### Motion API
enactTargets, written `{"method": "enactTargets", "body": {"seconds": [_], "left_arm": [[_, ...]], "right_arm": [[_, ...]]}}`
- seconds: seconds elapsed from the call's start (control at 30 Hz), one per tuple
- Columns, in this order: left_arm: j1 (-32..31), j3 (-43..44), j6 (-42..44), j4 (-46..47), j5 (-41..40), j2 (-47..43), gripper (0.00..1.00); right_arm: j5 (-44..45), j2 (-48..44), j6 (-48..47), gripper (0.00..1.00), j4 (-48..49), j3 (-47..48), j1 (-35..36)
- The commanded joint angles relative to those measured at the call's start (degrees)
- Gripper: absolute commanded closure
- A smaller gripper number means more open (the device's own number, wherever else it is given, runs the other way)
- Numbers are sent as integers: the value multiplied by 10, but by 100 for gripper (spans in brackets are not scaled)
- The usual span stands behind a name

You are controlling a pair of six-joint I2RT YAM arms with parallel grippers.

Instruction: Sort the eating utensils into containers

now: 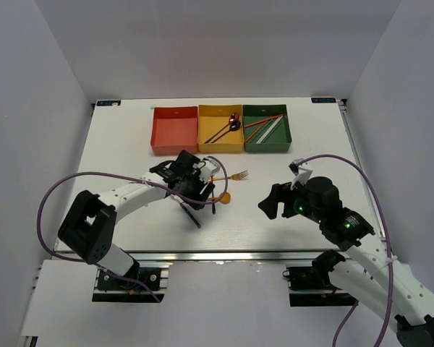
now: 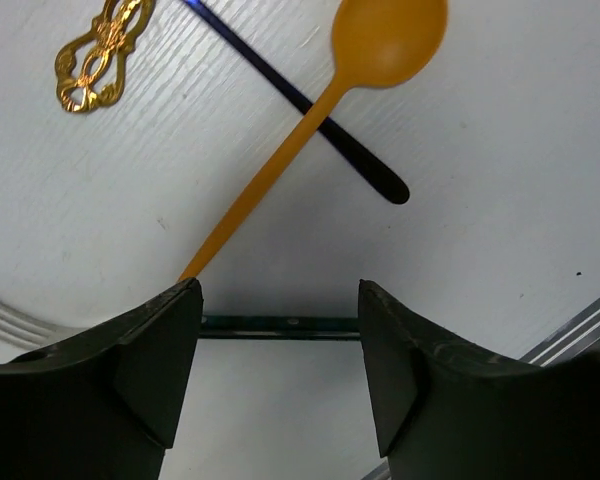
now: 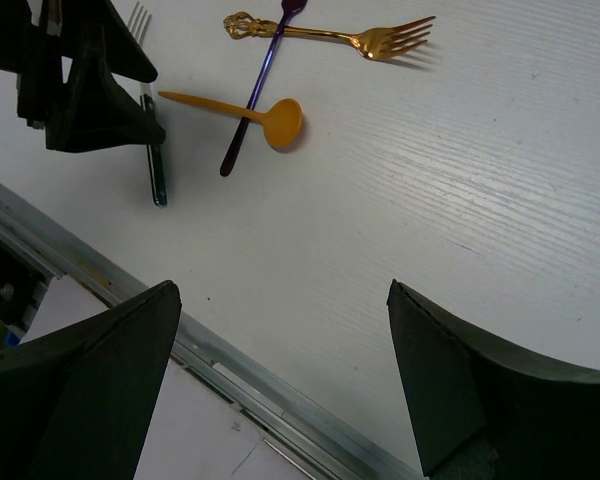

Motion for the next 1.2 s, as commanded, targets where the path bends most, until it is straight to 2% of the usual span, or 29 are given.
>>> {"method": "enactTargets", "body": {"seconds": [0.0, 0.17, 0.47, 0.97, 1.07, 1.17], "left_arm": [[-14, 3, 31, 31, 15, -6, 28], [-19, -12, 43, 73, -2, 6, 29], [-20, 37, 85, 81, -25, 68, 41], [-40, 39, 89, 89, -19, 132, 41], [-48, 39, 85, 90, -36, 138, 44], [-56, 40, 81, 88, -53, 145, 52]], "right_arm": [[-21, -3, 0, 11, 31, 1, -2], [-25, -7, 0, 11, 33, 1, -1], [-31, -17, 5, 12, 37, 0, -1], [-24, -21, 1, 12, 42, -9, -2], [-24, -19, 0, 12, 41, -9, -2], [-22, -21, -1, 12, 39, -7, -1]]}}
